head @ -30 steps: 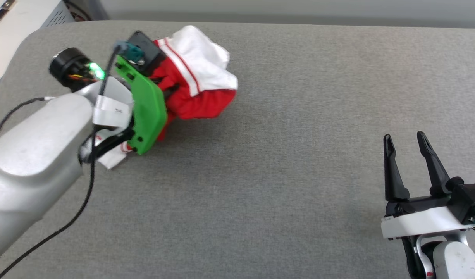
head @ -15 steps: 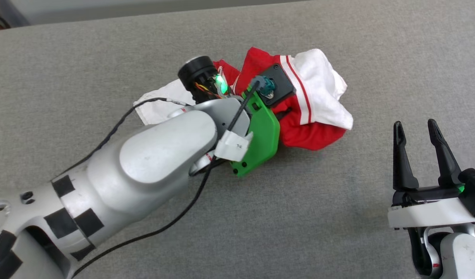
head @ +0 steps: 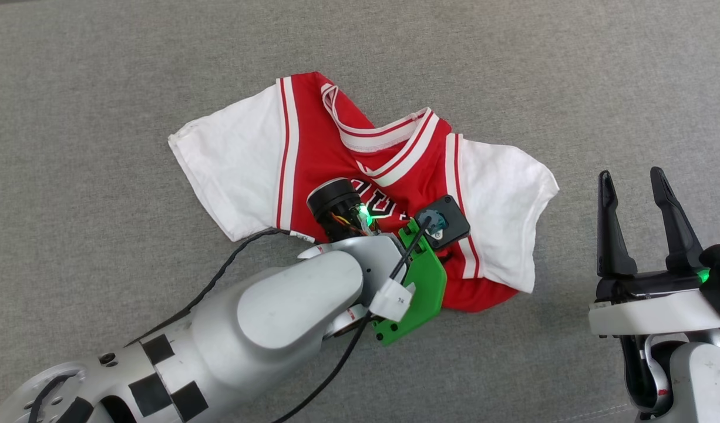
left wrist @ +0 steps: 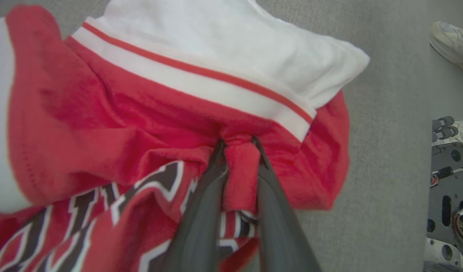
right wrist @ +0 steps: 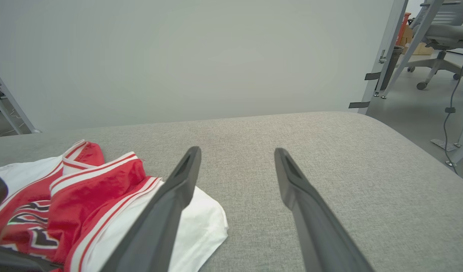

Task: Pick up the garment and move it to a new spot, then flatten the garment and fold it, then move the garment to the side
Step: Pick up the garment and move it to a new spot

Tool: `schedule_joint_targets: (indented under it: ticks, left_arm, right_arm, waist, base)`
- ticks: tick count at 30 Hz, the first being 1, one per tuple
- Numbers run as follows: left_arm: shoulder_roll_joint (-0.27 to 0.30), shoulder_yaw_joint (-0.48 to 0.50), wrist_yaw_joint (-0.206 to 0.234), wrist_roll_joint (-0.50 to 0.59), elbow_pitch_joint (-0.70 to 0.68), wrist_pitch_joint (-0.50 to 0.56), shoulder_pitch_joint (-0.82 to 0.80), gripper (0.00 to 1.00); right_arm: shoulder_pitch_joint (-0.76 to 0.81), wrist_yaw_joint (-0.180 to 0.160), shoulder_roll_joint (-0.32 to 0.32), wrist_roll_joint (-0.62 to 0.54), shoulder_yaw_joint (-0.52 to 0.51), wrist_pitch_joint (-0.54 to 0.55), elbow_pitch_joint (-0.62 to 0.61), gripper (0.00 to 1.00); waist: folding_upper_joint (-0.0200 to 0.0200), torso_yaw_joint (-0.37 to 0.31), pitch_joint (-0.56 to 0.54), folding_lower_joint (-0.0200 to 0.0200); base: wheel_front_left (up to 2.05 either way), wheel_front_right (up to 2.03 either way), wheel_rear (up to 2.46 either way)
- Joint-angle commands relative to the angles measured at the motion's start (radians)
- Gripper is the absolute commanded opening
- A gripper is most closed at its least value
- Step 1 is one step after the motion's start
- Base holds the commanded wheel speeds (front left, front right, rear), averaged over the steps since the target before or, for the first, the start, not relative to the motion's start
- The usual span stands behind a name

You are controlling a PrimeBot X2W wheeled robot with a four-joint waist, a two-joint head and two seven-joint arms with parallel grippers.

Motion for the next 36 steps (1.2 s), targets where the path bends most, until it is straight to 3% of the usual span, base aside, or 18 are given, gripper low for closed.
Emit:
schedule_joint_targets:
  ticks: [1, 11, 18, 23, 26, 32, 36]
  left_arm:
    - [-0.005, -0.016, -0.003, 0.013, 0.035, -0.042, 0.025, 1.00]
    - [-0.070, 0.027, 0.013, -0.022, 0.110, -0.417, 0.001, 1.00]
    - [-0.033, 0.130, 0.172, 0.005, 0.128, -0.614, 0.062, 1.00]
    - [0.027, 0.238, 0.284, 0.025, 0.080, -0.657, 0.146, 1.00]
    - [0.075, 0.352, 0.353, 0.062, 0.011, -0.659, 0.222, 1.00]
    - [0.169, 0.603, 0.439, 0.136, -0.092, -0.659, 0.442, 1.00]
    - [0.192, 0.747, 0.449, 0.183, -0.145, -0.660, 0.595, 1.00]
  right_arm:
    - [-0.018, -0.001, -0.001, 0.000, -0.003, -0.009, 0.003, 1.00]
    - [0.054, -0.001, -0.001, -0.021, -0.020, -0.009, 0.016, 1.00]
    - [0.097, -0.001, -0.001, -0.027, -0.026, -0.009, 0.021, 1.00]
    - [0.125, -0.001, -0.001, -0.030, -0.035, -0.009, 0.021, 1.00]
    - [0.132, -0.001, -0.001, -0.028, -0.037, -0.009, 0.021, 1.00]
    - [0.150, -0.001, -0.001, -0.026, -0.027, -0.009, 0.018, 1.00]
    - [0.167, -0.001, -0.001, -0.020, -0.024, -0.009, 0.016, 1.00]
  waist:
    - [-0.0001, 0.013, -0.013, 0.0000]
    - [-0.0001, 0.088, -0.162, 0.0000]
    - [-0.0001, 0.144, -0.247, 0.0000]
    - [-0.0001, 0.183, -0.284, 0.0000]
    - [-0.0001, 0.199, -0.301, 0.0000]
    - [-0.0001, 0.218, -0.334, 0.0000]
    - [-0.0001, 0.225, -0.354, 0.0000]
  base:
    - [0.00, 0.00, 0.00]
    - [0.00, 0.00, 0.00]
    - [0.00, 0.00, 0.00]
    - [0.00, 0.00, 0.00]
    - [0.00, 0.00, 0.00]
    - [0.00, 0.00, 0.00]
    - [0.00, 0.00, 0.00]
